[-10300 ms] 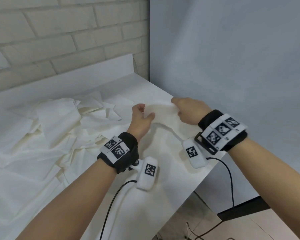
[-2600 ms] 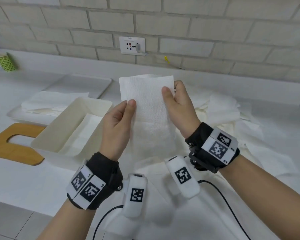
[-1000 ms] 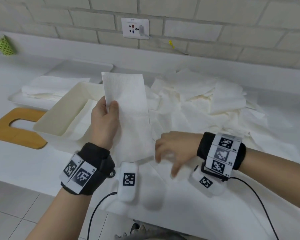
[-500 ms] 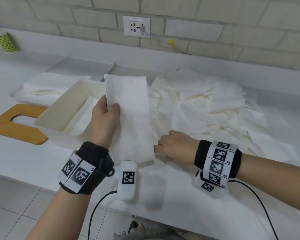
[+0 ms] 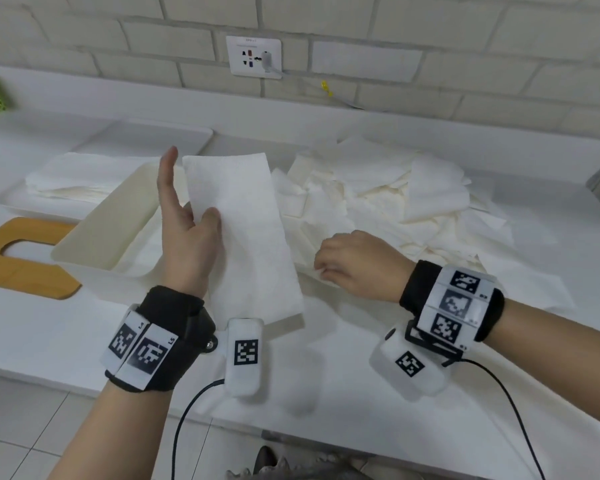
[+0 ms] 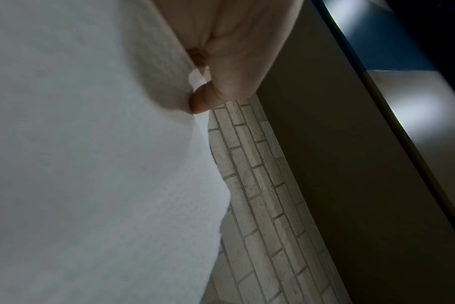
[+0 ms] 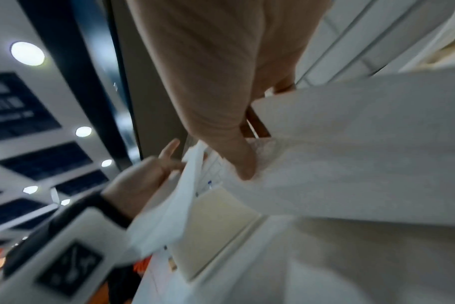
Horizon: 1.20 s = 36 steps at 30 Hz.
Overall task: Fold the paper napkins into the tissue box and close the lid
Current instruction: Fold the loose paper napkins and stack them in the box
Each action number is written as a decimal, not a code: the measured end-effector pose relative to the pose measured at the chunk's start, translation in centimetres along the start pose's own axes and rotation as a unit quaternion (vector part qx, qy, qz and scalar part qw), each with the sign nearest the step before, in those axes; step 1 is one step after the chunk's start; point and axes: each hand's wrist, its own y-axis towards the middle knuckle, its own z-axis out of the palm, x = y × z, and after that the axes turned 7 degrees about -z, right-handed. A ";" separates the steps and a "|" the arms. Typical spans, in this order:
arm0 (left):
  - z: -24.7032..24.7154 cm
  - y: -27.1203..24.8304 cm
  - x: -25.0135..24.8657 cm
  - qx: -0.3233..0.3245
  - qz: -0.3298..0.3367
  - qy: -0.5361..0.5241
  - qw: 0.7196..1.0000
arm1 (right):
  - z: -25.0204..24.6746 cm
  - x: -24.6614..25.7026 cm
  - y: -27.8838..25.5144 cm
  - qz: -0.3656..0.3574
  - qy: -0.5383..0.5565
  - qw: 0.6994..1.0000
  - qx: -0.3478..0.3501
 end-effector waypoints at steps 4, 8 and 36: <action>-0.1 0.5 0.4 -0.005 -0.015 0.045 0.999 | -1.8 -1.4 -1.0 0.068 0.103 0.985 -0.120; 0.2 0.4 0.4 -0.011 -0.044 0.041 0.998 | -3.1 -2.9 -1.3 0.094 0.197 0.946 -0.240; 5.0 -1.1 -2.7 0.129 -0.048 -0.078 0.987 | -6.7 -1.2 1.1 0.094 0.524 0.793 -0.297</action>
